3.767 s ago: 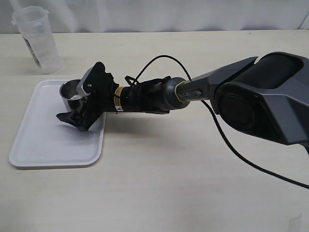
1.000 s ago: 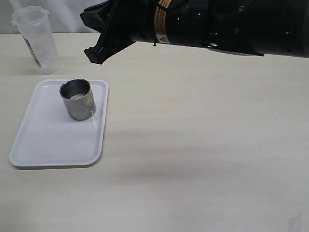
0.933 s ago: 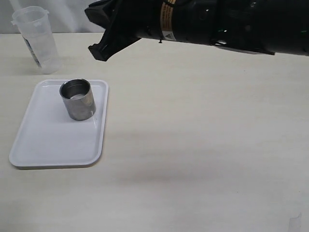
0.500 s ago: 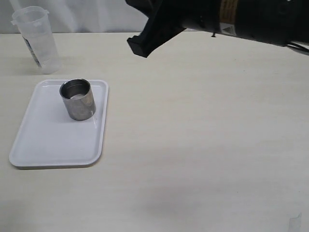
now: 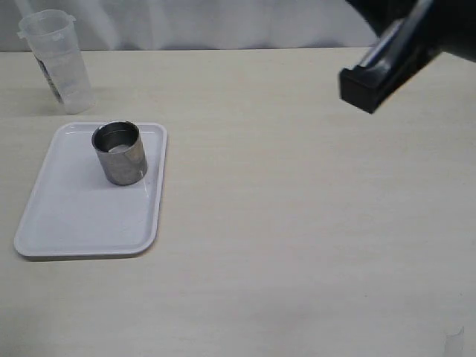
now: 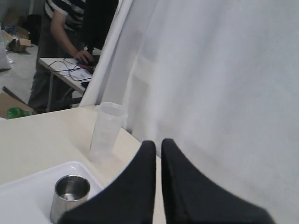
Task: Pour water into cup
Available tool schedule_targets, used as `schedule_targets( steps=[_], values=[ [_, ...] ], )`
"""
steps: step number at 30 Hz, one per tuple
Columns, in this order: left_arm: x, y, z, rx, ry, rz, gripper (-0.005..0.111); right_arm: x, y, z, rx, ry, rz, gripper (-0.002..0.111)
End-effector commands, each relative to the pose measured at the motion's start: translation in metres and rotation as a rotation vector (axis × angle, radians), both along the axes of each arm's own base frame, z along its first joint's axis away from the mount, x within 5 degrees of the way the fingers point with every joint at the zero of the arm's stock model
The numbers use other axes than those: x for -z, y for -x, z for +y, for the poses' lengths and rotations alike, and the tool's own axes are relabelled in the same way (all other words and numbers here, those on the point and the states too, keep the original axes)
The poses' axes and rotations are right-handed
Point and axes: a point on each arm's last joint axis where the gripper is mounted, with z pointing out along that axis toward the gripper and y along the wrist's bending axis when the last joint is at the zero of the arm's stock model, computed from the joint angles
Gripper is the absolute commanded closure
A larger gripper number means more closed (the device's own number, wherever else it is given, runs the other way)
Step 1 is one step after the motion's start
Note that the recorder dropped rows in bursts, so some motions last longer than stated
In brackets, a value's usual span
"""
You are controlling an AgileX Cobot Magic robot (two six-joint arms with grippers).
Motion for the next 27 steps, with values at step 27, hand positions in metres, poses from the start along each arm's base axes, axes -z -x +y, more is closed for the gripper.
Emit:
schedule_targets(
  steps=[27],
  values=[
    [0.001,0.0,0.0,0.007,0.005,0.002,0.107,0.037,0.136,-0.118,0.097,-0.375,-0.268,0.104]
  ],
)
